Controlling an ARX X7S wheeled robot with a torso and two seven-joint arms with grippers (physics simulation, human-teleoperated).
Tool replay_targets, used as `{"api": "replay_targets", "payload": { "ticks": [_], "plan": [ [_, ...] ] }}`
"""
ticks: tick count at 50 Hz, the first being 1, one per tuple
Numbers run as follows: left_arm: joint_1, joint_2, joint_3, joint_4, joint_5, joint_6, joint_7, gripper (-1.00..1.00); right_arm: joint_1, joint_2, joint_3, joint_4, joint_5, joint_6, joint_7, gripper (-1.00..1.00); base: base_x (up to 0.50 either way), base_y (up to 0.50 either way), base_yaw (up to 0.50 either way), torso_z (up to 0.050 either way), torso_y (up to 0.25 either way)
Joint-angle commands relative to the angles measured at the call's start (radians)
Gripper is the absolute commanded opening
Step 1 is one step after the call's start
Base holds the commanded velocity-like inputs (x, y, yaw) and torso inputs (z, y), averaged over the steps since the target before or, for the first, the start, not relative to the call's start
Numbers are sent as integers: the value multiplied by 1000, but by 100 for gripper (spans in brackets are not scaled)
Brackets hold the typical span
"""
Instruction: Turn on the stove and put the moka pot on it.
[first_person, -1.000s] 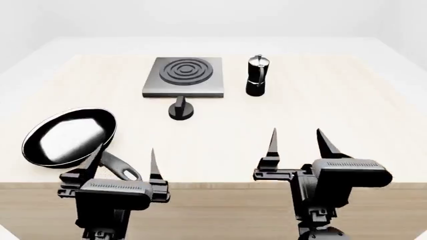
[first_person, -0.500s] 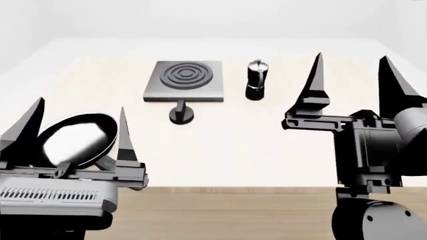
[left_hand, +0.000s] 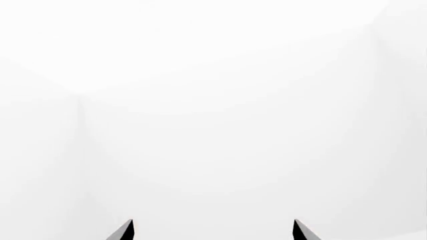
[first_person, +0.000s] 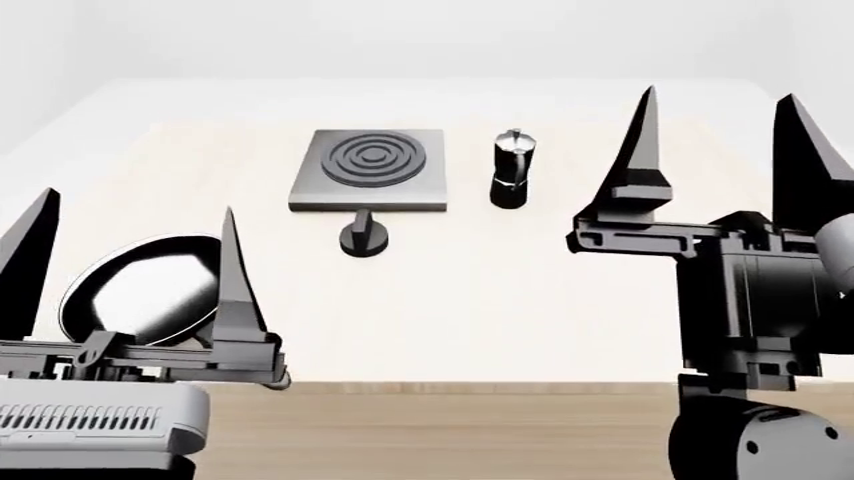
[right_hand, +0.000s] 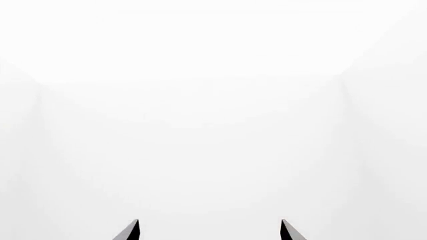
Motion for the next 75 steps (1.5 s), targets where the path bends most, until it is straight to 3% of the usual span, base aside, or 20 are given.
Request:
{"api": "replay_targets", "payload": {
  "ticks": [1,9,15,58,67,75],
  "plan": [
    [18,18,-15,5,-2,20,18,100,-40,2,-24,24,-9,-76,8,100,0,0,0,50,12],
    [29,16,-7,5,-4,30,14,100,-51,-1,-34,43,1,-85,17,100,0,0,0,28,4],
    [27,16,-10,5,-11,30,7,100,-8,11,-24,-8,29,5,33,100,150,0,0,0,0],
    [34,-17,-2,3,-44,18,-39,100,-57,51,-77,36,16,-94,55,100,271,1,0,0,0],
    [40,-4,-17,2,-45,29,-25,100,-28,55,-89,19,25,-49,69,100,221,224,0,0,0],
    [48,-18,-8,0,-54,35,-43,100,-67,58,-93,42,22,-104,66,100,186,249,0,0,0]
  ]
}}
